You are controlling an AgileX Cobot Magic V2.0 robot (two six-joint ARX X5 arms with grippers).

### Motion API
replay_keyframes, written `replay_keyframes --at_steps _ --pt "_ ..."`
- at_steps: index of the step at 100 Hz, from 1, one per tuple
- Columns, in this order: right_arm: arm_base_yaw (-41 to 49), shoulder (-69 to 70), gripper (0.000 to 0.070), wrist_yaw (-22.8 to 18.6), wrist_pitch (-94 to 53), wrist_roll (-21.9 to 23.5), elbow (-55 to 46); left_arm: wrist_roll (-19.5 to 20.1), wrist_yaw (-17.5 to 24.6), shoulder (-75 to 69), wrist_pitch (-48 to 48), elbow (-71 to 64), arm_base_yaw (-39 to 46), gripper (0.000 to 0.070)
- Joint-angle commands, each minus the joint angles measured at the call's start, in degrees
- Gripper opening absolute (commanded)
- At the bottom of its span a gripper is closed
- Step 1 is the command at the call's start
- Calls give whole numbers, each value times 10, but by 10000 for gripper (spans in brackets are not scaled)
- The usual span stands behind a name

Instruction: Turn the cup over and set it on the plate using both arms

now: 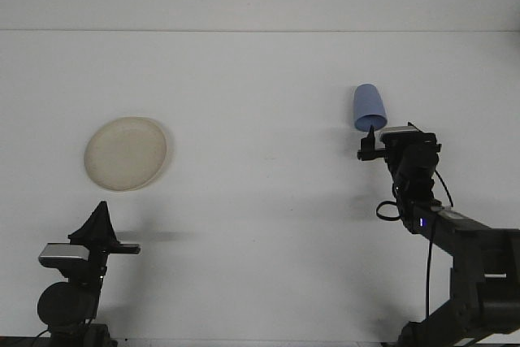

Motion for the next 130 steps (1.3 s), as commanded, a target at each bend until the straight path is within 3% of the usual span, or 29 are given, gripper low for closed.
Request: replay_keyframes --at_steps 1,24,39,51,62,71,84,105,124,130 --pt "-3 31 607 -1 9 -7 32 1 -2 0 9 -12 0 12" --pt "-11 120 606 -2 5 -38 116 1 -2 0 9 -12 0 12" --pt "-16 166 582 -26 5 -48 155 1 -2 0 9 -12 0 12" --pt "-16 182 368 -31 5 -47 175 1 -2 0 9 -12 0 12" --pt "-16 186 200 -61 5 -47 184 1 -2 0 8 -11 0 12" --pt "-16 186 0 -78 5 -46 188 1 -2 0 9 -11 0 12" --pt "-16 183 0 -86 5 -35 188 1 -2 0 9 -12 0 12" --pt "-19 131 0 -96 -21 20 188 1 -2 0 9 -12 0 12" --pt "-19 21 0 -103 -117 71 188 1 -2 0 9 -12 0 12" --pt "-19 -21 0 -123 -162 92 188 1 -2 0 9 -12 0 12"
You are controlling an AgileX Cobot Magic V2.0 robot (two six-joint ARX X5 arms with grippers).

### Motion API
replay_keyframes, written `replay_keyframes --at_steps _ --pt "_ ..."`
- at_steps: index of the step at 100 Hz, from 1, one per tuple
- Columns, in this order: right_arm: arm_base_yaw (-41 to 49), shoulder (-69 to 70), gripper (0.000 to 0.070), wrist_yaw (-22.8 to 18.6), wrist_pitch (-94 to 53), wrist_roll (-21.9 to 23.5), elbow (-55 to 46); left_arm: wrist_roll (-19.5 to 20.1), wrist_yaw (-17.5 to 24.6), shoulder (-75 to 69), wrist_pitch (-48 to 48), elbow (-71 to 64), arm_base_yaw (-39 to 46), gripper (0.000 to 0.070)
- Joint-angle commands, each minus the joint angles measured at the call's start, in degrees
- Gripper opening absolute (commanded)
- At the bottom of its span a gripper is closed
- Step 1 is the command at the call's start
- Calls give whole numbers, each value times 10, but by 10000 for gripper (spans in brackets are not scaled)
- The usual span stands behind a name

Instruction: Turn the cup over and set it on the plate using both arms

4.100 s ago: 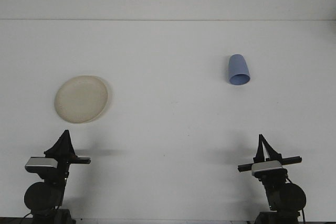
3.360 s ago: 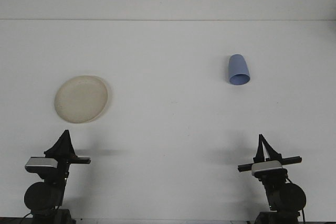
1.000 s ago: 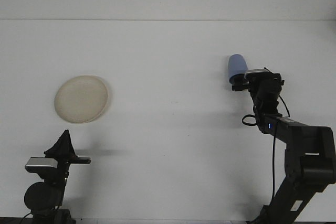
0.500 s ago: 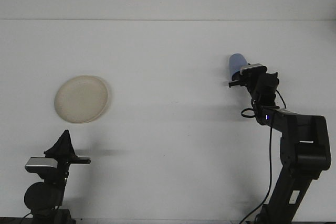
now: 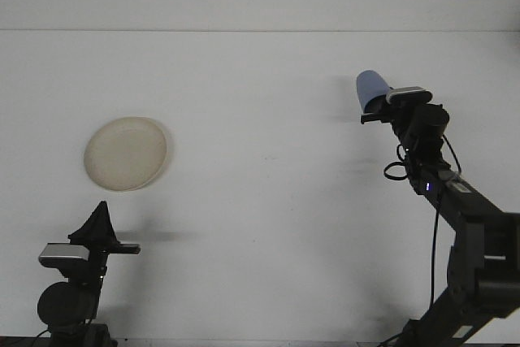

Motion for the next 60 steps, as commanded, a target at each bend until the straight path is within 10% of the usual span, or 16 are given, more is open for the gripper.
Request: replay_keyframes --at_steps 1,37,60 --pt "-1 -41 0 -25 -42 49 10 1 -2 0 9 -11 0 12" --pt "38 -235 0 -237 -324 135 24 1 -2 0 9 -12 0 12" --pt "139 -253 0 -249 -537 73 85 1 -2 0 9 -12 0 12"
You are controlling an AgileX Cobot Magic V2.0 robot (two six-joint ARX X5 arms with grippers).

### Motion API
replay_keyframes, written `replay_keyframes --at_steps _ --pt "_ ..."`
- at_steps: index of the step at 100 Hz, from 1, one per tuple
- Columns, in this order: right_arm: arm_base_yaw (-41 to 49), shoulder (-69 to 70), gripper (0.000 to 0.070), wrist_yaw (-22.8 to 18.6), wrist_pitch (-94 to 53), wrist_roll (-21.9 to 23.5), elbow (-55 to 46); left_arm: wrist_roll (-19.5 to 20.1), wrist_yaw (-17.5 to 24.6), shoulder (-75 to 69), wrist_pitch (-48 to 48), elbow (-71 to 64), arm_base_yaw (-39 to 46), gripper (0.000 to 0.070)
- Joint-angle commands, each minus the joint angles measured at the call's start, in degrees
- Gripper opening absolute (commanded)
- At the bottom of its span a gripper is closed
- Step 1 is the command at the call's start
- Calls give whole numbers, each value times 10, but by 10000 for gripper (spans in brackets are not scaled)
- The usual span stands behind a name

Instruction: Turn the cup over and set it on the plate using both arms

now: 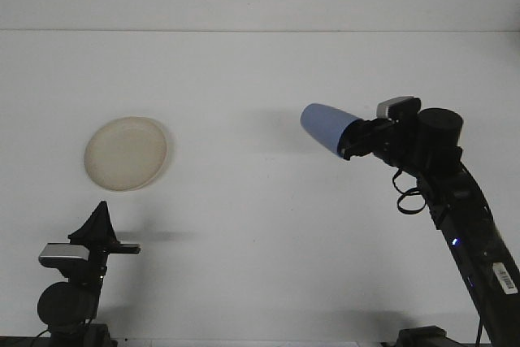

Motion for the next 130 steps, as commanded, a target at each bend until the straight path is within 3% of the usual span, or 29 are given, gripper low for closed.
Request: replay_keyframes --at_steps 1,9,24,59,91,123,130 --pt "33 10 0 -4 -67 -42 32 1 -2 0 9 -11 0 12" --pt "78 21 0 26 -141 -76 67 1 -2 0 8 -11 0 12" --pt "168 60 0 128 -278 -129 142 1 -2 0 9 -11 0 12" --pt "313 217 0 266 -509 -161 295 -12 -2 0 9 -11 0 12" --pt "368 324 0 338 -544 -167 312 -12 -2 0 9 -11 0 12" --pt "371 370 0 337 -539 -173 312 -12 -2 0 9 -11 0 12" --pt "374 374 90 336 -537 -174 312 -12 -2 0 9 -11 0 12"
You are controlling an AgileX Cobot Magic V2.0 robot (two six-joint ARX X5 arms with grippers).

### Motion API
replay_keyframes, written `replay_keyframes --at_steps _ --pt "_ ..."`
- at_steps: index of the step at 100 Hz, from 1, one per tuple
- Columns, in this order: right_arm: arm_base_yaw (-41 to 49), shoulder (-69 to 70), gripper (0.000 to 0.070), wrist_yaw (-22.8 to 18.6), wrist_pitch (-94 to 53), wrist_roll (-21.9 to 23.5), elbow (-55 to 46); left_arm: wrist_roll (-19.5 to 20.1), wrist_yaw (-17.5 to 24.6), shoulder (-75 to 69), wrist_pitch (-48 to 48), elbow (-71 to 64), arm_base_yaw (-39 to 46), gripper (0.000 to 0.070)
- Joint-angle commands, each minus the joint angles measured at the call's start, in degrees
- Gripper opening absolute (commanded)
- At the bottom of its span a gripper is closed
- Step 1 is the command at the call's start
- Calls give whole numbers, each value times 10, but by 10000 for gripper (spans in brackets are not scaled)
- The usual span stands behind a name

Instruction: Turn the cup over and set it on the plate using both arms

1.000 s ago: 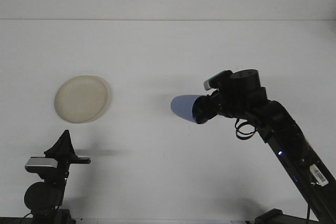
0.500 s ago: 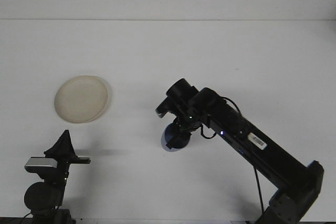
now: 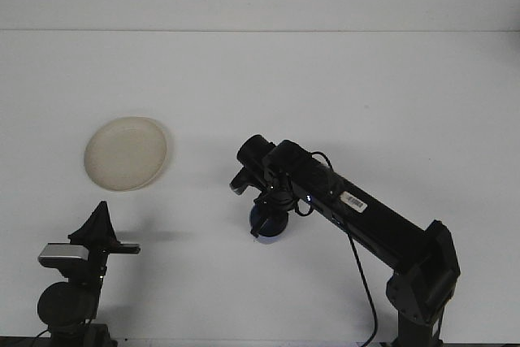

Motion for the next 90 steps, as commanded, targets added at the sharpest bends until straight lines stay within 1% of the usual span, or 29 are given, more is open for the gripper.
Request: replay_keyframes --at_steps 1,8,11,14,26,31,51,60,66,71,75,90 --pt "9 18 113 -2 3 -7 14 -6 -2 0 9 -11 0 12" --pt "11 18 302 -6 5 -9 14 -6 -2 0 9 -11 0 12" --pt "12 18 351 -6 7 -9 14 -6 -2 0 9 -12 0 12" --pt "12 18 369 -9 9 -10 15 -6 -2 0 9 -11 0 12" --pt "10 8 370 -37 -2 -10 38 -7 -2 0 9 -11 0 12" --pt "7 -1 370 -37 -7 -10 52 -21 -2 0 9 -11 0 12" --pt "-10 -58 370 -34 -3 -10 114 -146 -2 0 11 -10 0 12" --pt "-28 -95 369 -33 30 -7 118 -208 -2 0 11 -6 0 11" --pt "-46 -118 369 -34 52 -6 118 -238 -2 0 12 -1 0 12" --pt "-64 -138 369 -34 68 -6 117 -250 1 0 8 5 0 12" --pt "-79 -150 369 -40 79 -6 117 -253 12 0 8 10 0 12" --pt "-148 -207 367 -94 128 -6 90 -258 77 5 -8 48 0 12"
